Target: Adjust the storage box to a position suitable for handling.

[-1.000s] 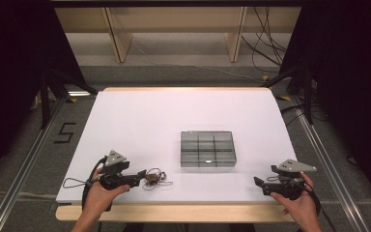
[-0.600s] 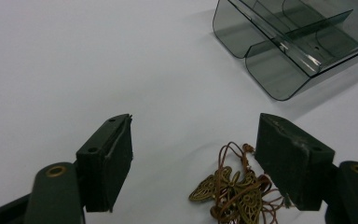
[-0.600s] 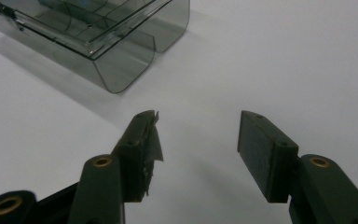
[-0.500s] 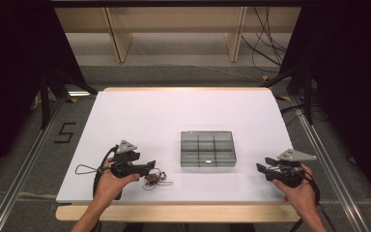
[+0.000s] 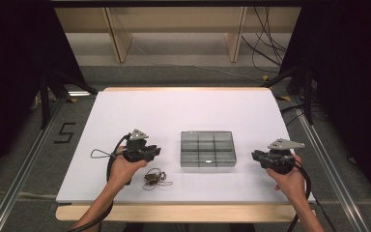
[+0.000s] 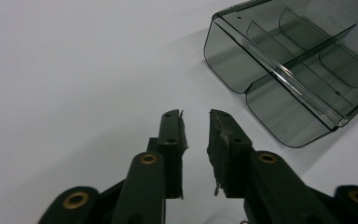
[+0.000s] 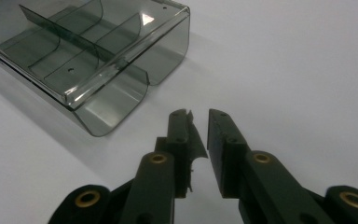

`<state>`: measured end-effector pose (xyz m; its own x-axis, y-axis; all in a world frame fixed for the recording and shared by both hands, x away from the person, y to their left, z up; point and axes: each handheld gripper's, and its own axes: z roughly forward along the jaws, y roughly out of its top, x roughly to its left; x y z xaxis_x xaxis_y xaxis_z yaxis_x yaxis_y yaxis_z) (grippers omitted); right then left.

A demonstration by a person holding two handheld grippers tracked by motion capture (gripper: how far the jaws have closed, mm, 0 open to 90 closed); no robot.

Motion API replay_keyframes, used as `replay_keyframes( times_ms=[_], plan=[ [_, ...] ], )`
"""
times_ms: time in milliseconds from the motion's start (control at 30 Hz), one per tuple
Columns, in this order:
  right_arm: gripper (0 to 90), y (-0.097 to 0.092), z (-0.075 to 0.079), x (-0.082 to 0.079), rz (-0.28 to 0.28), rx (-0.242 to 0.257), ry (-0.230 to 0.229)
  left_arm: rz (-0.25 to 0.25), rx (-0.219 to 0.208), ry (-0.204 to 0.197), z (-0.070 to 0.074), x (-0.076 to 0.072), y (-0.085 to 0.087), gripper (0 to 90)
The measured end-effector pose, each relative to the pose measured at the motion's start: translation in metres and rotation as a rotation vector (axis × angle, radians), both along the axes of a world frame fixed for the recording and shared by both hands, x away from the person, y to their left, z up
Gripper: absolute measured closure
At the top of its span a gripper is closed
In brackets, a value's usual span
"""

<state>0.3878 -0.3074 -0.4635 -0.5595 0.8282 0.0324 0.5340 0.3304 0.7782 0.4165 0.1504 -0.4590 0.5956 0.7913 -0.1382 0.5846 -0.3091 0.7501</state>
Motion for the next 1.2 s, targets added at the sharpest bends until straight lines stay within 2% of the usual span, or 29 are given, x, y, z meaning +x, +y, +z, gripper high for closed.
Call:
replay_keyframes(
  times_ms=[67,133,167,200,233,367,400,467,567,600,833,967,1067,1133,1200],
  plan=[
    [83.0,0.002,0.001,0.003,0.02,-0.009,-0.007,-0.009,0.009,-0.013,0.0,0.003,-0.007,79.3],
    [84.6,0.006,0.001,0.006,0.022,-0.004,0.016,-0.023,0.011,-0.011,0.0,0.005,-0.01,81.6],
    [85.8,0.006,0.0,0.01,0.034,-0.01,0.0,-0.027,0.01,-0.013,-0.001,0.007,-0.012,82.7],
    [86.7,0.009,-0.001,0.011,0.022,0.013,0.01,-0.027,0.007,-0.01,-0.001,0.009,-0.015,84.0],
    [87.3,0.009,-0.002,0.015,0.044,0.006,0.003,-0.031,0.004,-0.01,-0.002,0.011,-0.016,84.9],
    [88.4,0.018,-0.004,0.024,0.037,0.003,0.021,-0.039,-0.006,0.006,-0.005,0.016,-0.024,87.3],
    [88.7,0.018,-0.004,0.027,0.059,-0.014,0.005,-0.043,0.004,0.012,-0.006,0.017,-0.027,87.9],
    [88.8,0.021,-0.004,0.031,0.057,-0.013,0.012,-0.05,0.001,0.019,-0.007,0.019,-0.032,88.6],
    [89.0,0.024,-0.008,0.037,0.066,-0.019,0.015,-0.058,-0.023,0.027,-0.007,0.021,-0.039,88.9],
    [89.0,0.025,-0.007,0.037,0.063,-0.012,0.034,-0.055,-0.023,0.027,-0.007,0.02,-0.041,88.9],
    [89.0,0.03,-0.011,0.037,0.085,-0.021,0.016,-0.074,-0.023,0.017,-0.005,0.02,-0.049,88.9],
    [89.0,0.035,-0.014,0.038,0.087,-0.021,0.036,-0.08,-0.017,0.02,-0.006,0.022,-0.049,89.0],
    [89.1,0.037,-0.016,0.039,0.089,-0.023,0.039,-0.09,-0.019,0.029,-0.01,0.023,-0.053,89.0],
    [89.0,0.038,-0.018,0.04,0.105,-0.031,0.02,-0.096,-0.014,0.035,-0.011,0.023,-0.055,89.0],
    [89.1,0.039,-0.019,0.04,0.104,-0.022,0.032,-0.085,-0.014,0.031,-0.011,0.023,-0.056,89.0]
  ],
)
